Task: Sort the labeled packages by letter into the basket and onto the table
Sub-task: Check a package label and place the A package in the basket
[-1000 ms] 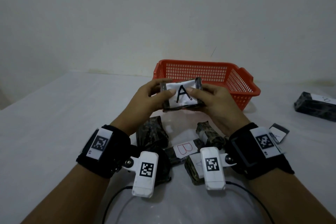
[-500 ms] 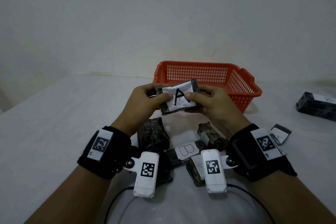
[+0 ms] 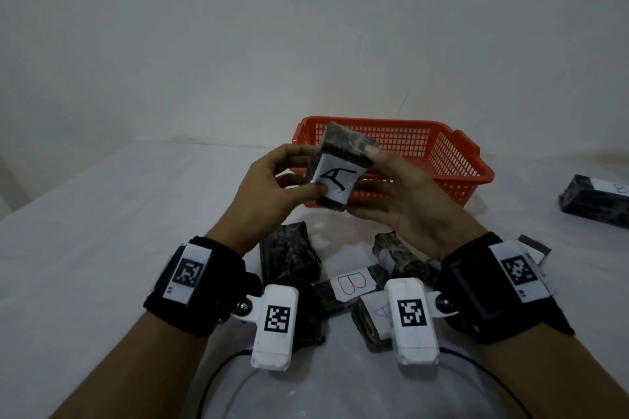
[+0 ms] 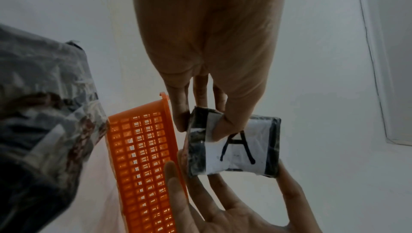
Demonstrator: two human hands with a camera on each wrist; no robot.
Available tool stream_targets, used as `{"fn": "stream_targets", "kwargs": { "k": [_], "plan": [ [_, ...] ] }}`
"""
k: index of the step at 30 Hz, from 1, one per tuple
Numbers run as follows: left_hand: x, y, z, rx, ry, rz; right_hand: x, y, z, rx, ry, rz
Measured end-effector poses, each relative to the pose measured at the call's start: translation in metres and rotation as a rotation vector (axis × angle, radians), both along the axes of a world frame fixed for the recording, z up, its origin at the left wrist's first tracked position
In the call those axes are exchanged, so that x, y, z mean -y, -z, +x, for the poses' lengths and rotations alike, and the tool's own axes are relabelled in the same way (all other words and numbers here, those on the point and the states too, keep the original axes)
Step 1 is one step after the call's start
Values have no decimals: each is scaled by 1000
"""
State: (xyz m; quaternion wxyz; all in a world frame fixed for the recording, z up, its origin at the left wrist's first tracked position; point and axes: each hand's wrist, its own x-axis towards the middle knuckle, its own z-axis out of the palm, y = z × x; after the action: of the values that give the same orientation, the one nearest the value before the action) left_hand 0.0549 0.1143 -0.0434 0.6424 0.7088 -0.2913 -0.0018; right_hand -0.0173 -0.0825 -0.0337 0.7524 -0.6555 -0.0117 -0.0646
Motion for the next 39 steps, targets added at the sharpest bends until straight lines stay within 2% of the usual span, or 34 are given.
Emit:
{"fn": "stream_targets", "kwargs": {
  "k": [5, 9, 15, 21, 26, 30, 34, 39],
  "plan": [
    [1, 0, 1, -24, 83, 25, 1, -2, -2, -28, -86, 60],
    [2, -1, -1, -186, 267, 54, 7, 2, 2, 55, -57, -26],
    [10, -1, -5, -177, 134, -33, 7, 6, 6, 41, -117, -85],
    [6, -4, -8, -173, 272, -31, 7, 7, 8, 79, -26, -64],
    [6, -4, -5, -164, 192, -90, 9, 8, 8, 104, -102, -39],
    [3, -3, -4, -145, 223, -37, 8, 8, 8, 125, -56, -82],
    [0, -3, 1, -101, 132, -64, 8, 2, 3, 56, -41, -81],
    [2, -1, -3, -42, 229, -29, 7, -1, -1, -60, 9, -83]
  ]
}}
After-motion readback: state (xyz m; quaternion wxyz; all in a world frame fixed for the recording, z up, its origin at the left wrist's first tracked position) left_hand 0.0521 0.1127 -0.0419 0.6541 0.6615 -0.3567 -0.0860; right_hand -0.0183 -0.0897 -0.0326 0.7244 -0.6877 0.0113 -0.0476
